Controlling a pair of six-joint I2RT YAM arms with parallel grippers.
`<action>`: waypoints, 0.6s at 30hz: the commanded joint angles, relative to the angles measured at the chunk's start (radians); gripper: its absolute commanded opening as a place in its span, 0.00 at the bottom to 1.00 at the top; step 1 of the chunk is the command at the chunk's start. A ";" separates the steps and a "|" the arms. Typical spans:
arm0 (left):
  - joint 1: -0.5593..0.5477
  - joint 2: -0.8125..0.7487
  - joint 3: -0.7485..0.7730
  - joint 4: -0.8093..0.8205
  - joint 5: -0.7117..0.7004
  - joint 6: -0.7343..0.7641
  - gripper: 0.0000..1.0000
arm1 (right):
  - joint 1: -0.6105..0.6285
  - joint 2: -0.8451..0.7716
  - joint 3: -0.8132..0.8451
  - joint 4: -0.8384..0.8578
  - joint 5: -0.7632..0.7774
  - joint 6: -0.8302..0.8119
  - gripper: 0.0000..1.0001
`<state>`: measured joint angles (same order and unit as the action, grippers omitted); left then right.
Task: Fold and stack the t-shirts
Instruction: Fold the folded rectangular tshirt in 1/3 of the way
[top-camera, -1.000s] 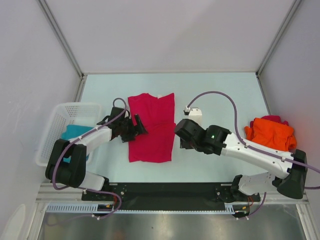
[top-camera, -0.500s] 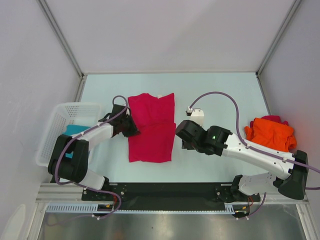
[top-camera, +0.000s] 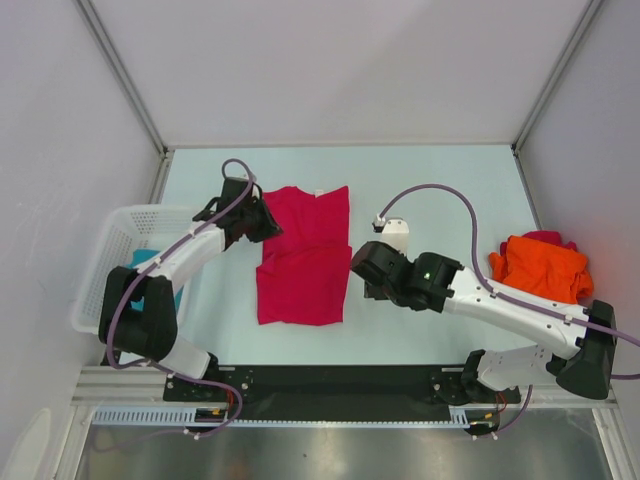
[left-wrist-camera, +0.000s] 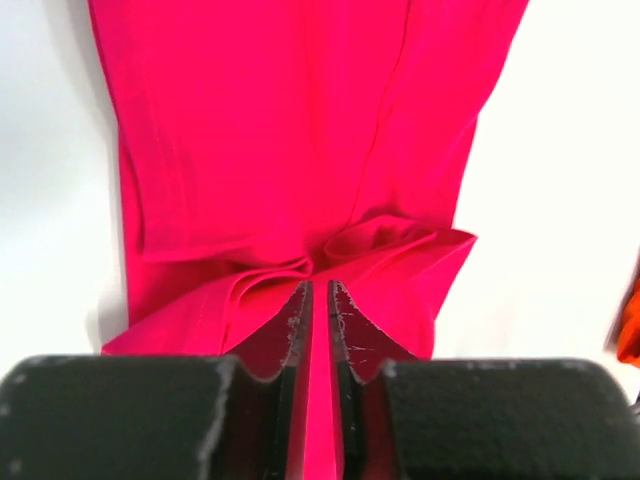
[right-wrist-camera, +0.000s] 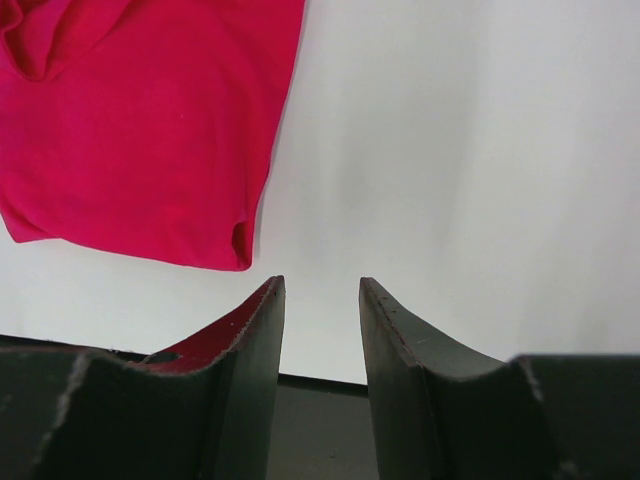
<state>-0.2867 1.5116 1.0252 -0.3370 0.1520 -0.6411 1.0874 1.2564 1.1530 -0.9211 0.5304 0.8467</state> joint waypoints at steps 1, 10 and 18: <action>-0.002 -0.013 0.016 -0.048 0.006 0.041 0.17 | 0.006 -0.014 -0.013 0.008 0.031 0.034 0.41; -0.017 -0.165 -0.192 -0.076 -0.061 0.066 0.79 | 0.003 0.032 -0.047 0.068 -0.010 0.026 0.41; -0.029 -0.160 -0.263 -0.031 -0.072 0.055 0.79 | 0.011 0.071 -0.038 0.085 -0.027 0.020 0.40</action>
<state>-0.3088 1.3571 0.7822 -0.4129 0.0990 -0.5938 1.0882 1.3254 1.1015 -0.8616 0.4915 0.8604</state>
